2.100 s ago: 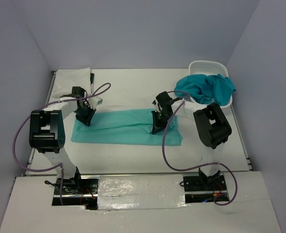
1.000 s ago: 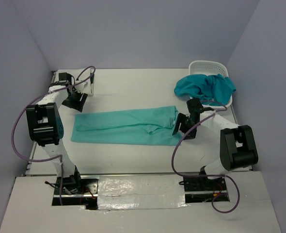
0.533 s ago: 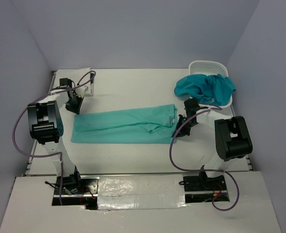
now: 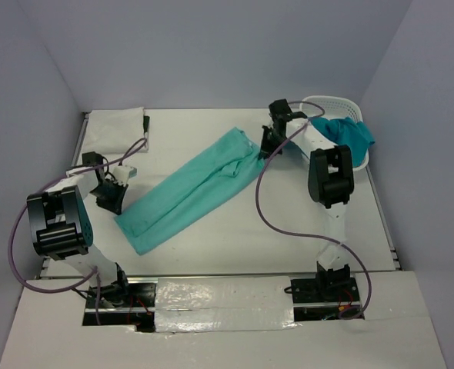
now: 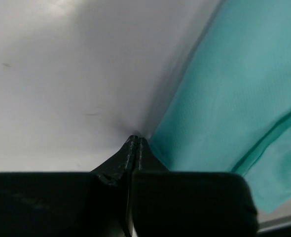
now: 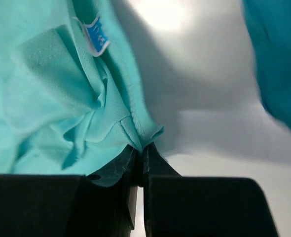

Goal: Fold and stack the t-shirts
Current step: Rotate the tshirt 90 degrees, then grab the bottom of the folded rectangular tshirt with both arms, then fold the folded rectangular tshirt in 1/3 of the way

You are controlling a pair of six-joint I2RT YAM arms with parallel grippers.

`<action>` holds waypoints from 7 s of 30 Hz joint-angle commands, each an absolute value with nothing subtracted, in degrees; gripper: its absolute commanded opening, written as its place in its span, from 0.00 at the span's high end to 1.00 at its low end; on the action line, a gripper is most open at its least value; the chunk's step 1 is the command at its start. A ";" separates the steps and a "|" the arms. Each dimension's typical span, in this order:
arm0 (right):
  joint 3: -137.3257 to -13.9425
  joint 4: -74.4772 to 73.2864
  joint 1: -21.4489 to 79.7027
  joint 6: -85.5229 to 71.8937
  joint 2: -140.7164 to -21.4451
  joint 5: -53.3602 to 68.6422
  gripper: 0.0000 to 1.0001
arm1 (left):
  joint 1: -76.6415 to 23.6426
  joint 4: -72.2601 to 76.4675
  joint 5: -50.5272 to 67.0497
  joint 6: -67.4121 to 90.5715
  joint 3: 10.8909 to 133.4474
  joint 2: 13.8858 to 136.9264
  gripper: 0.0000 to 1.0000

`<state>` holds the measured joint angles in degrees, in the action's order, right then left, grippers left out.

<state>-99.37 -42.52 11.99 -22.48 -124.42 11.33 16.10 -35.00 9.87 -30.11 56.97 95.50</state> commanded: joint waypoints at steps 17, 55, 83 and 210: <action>-148.81 -35.52 11.34 -29.98 -151.01 10.37 0.00 | 12.57 -48.87 23.73 -46.06 51.42 90.35 0.70; -59.66 3.80 64.24 -88.59 -111.87 4.75 0.28 | 28.65 -38.23 29.00 -23.29 52.91 64.60 0.46; -21.32 23.80 57.66 -82.36 -97.22 15.82 1.00 | -5.90 -37.79 39.83 -60.62 62.58 71.20 0.31; -82.44 -21.44 30.67 -24.52 -114.51 24.79 1.00 | -12.83 -23.55 28.21 -24.26 98.08 122.26 0.28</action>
<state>-78.63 -23.22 29.67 -24.25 -112.40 24.21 -12.93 -22.33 26.41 -27.46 96.01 123.68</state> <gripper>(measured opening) 0.008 0.720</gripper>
